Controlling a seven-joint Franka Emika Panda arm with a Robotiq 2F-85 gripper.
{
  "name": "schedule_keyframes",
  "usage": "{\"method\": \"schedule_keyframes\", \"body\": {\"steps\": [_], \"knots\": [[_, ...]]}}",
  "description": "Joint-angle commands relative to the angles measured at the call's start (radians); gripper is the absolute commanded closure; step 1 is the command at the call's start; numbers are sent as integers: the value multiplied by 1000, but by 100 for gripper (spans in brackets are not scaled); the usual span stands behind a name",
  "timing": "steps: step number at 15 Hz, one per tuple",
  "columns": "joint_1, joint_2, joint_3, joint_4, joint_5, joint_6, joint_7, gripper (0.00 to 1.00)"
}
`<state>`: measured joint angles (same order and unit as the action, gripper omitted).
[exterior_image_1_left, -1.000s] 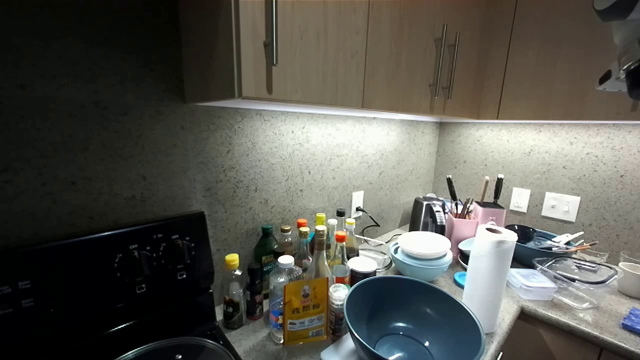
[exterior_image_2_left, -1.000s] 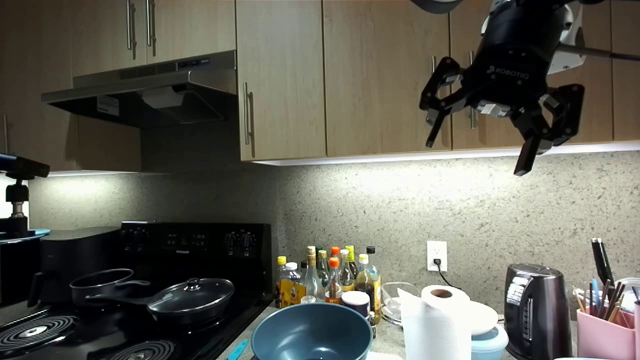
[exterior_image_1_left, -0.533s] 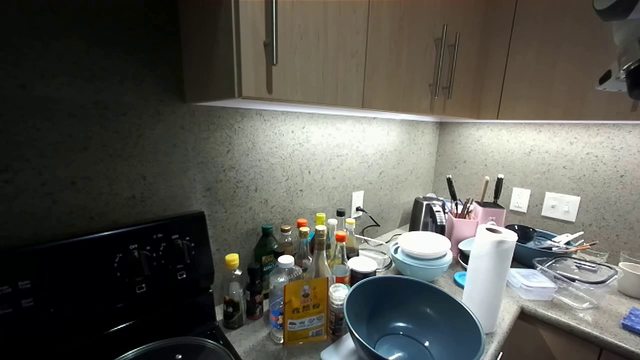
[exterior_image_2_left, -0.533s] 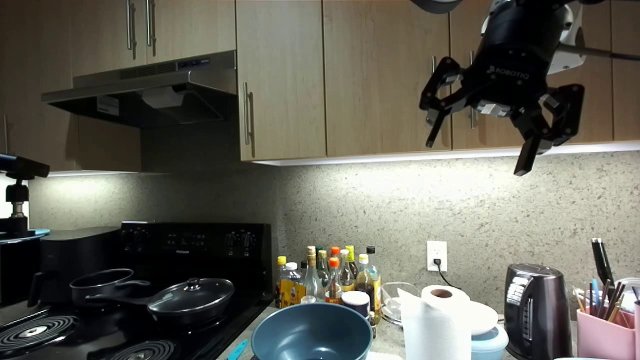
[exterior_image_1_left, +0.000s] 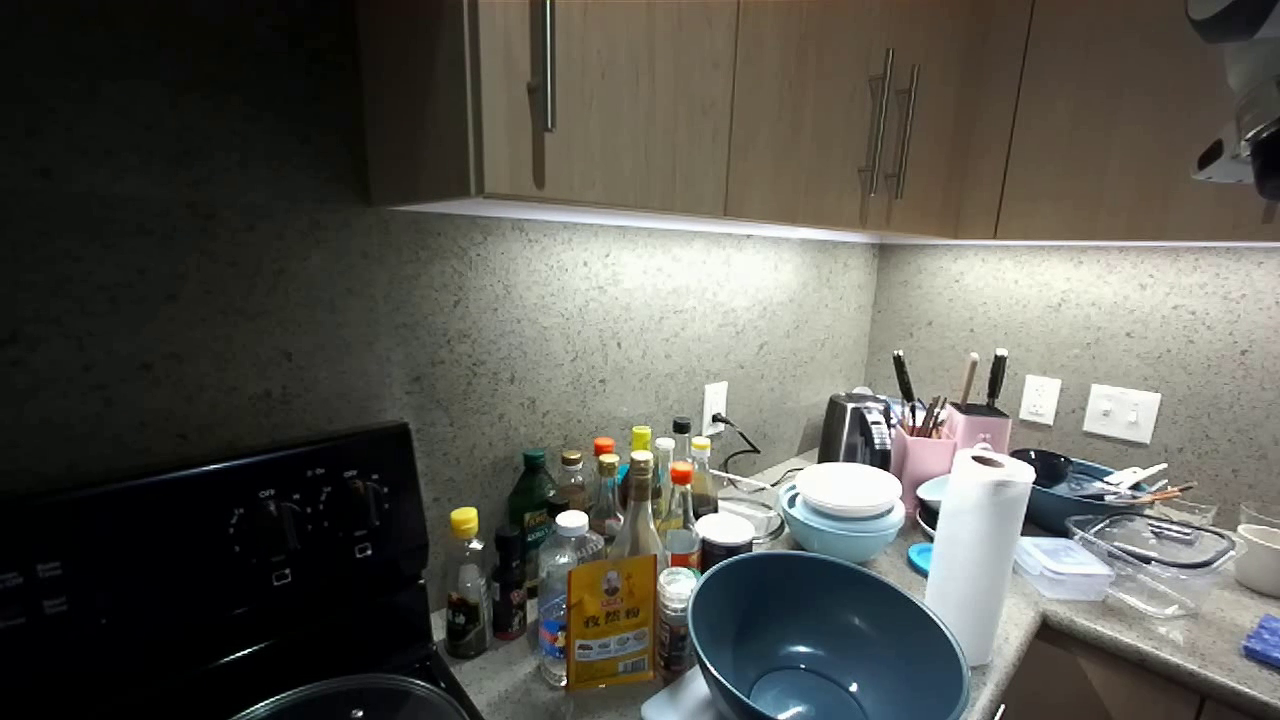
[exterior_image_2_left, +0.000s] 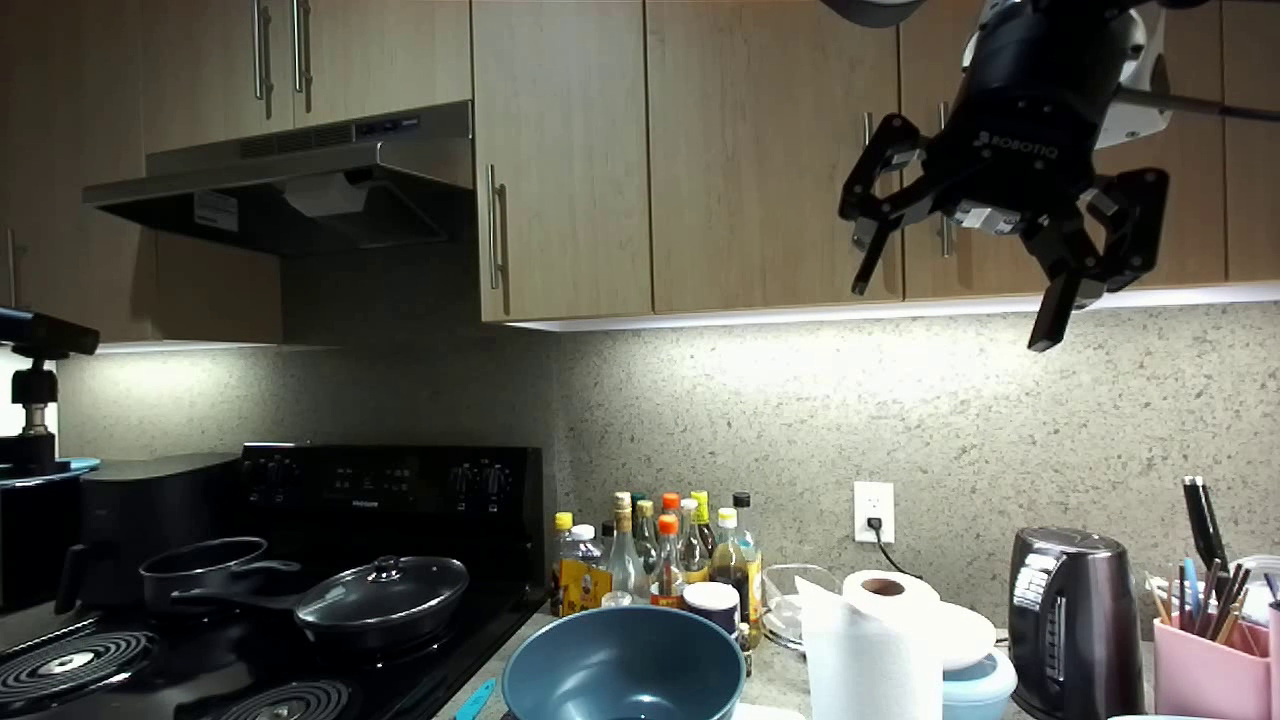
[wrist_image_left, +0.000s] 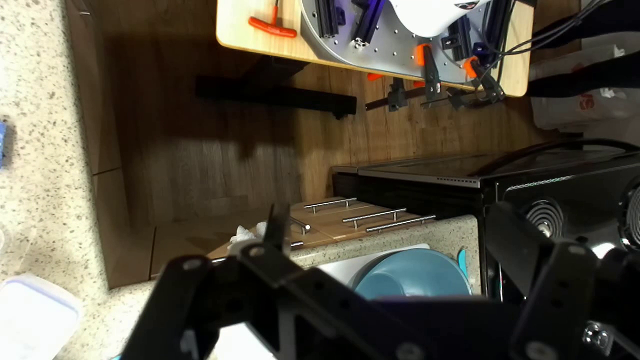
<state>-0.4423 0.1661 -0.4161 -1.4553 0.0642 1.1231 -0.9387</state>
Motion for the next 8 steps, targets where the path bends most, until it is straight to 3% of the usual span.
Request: {"method": "schedule_keyframes", "body": {"steps": [1, 8], "knots": [[-20, 2, 22, 7, -1, -4, 2, 0], [-24, 29, 26, 35, 7, -21, -19, 0]]}}
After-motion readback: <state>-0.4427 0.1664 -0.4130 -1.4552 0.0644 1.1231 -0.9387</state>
